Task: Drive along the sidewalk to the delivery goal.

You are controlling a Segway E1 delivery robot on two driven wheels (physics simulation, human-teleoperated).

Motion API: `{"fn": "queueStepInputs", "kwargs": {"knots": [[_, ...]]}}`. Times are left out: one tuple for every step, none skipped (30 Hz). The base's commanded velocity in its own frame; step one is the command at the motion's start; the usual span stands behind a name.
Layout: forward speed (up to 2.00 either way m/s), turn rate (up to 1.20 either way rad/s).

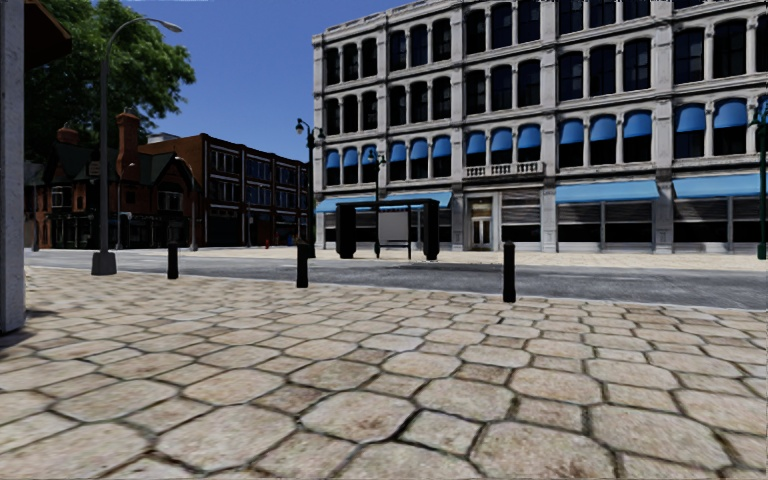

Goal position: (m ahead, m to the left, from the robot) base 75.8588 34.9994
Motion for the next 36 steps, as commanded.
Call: {"fn": "queueStepInputs", "kwargs": {"knots": [[2.00, 0.28], [2.00, 0.28], [2.00, 0.28], [2.00, 0.28], [2.00, 0.28], [2.00, 0.31], [2.00, 0.35], [2.00, 0.37], [2.00, 0.37], [2.00, 0.37], [2.00, 0.39], [2.00, 0.44], [2.00, 0.46], [2.00, 0.46], [2.00, 0.46], [2.00, 0.46], [2.00, 0.46], [2.00, 0.46], [2.00, 0.46], [2.00, 0.46], [2.00, 0.47], [2.00, 0.48], [2.00, 0.48], [2.00, 0.48], [2.00, 0.48], [2.00, 0.48], [2.00, 0.48], [2.00, 0.48], [2.00, 0.48], [2.00, 0.48], [2.00, 0.48], [2.00, 0.48], [2.00, 0.48], [2.00, 0.48], [2.00, 0.48], [2.00, 0.48]]}}
